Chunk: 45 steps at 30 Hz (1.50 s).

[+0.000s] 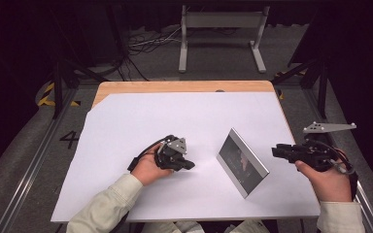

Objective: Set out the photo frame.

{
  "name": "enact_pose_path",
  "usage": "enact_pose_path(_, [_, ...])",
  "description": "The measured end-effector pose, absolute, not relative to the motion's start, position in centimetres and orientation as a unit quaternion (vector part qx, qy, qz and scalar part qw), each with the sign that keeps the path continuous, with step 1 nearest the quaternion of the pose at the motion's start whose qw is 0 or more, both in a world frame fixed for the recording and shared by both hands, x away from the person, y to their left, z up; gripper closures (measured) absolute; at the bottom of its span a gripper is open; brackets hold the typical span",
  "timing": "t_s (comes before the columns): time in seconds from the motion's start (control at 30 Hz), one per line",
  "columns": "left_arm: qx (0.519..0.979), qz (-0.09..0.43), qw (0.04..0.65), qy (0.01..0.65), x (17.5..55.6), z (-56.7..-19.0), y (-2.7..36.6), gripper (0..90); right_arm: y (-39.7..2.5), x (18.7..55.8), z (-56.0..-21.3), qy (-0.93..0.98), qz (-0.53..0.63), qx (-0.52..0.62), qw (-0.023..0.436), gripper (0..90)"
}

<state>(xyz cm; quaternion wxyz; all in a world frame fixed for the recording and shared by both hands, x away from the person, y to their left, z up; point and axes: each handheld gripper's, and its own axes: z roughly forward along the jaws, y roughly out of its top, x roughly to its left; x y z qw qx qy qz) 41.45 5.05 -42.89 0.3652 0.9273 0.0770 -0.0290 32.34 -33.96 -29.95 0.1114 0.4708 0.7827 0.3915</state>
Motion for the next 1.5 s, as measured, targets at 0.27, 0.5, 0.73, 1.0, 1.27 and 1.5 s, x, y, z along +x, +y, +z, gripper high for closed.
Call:
enact_pose_path(0.27, [0.926,-0.028,0.367,0.087,41.8,-43.0,5.5,90.0,-33.0,33.2,-28.9,0.787,0.374,0.48,0.103,69.7])
enact_pose_path(0.5, [0.925,-0.029,0.368,0.09,41.8,-42.9,5.7,89.6,-32.5,33.5,-28.2,0.789,0.362,0.486,0.101,69.6])
enact_pose_path(0.73, [0.924,-0.029,0.369,0.095,41.9,-42.9,5.8,89.5,-31.8,33.6,-27.5,0.795,0.354,0.483,0.101,69.0])
enact_pose_path(1.0, [0.924,-0.034,0.37,0.095,41.9,-42.9,5.8,89.5,-30.7,33.9,-27.4,0.8,0.354,0.476,0.097,68.6])
enact_pose_path(1.27, [0.922,-0.034,0.372,0.099,42.0,-42.9,5.9,88.9,-29.7,34.2,-27.4,0.803,0.351,0.473,0.094,68.2])
enact_pose_path(1.5, [0.923,-0.035,0.37,0.105,42.2,-43.0,6.0,88.1,-29.2,34.6,-27.7,0.801,0.35,0.477,0.085,66.8])
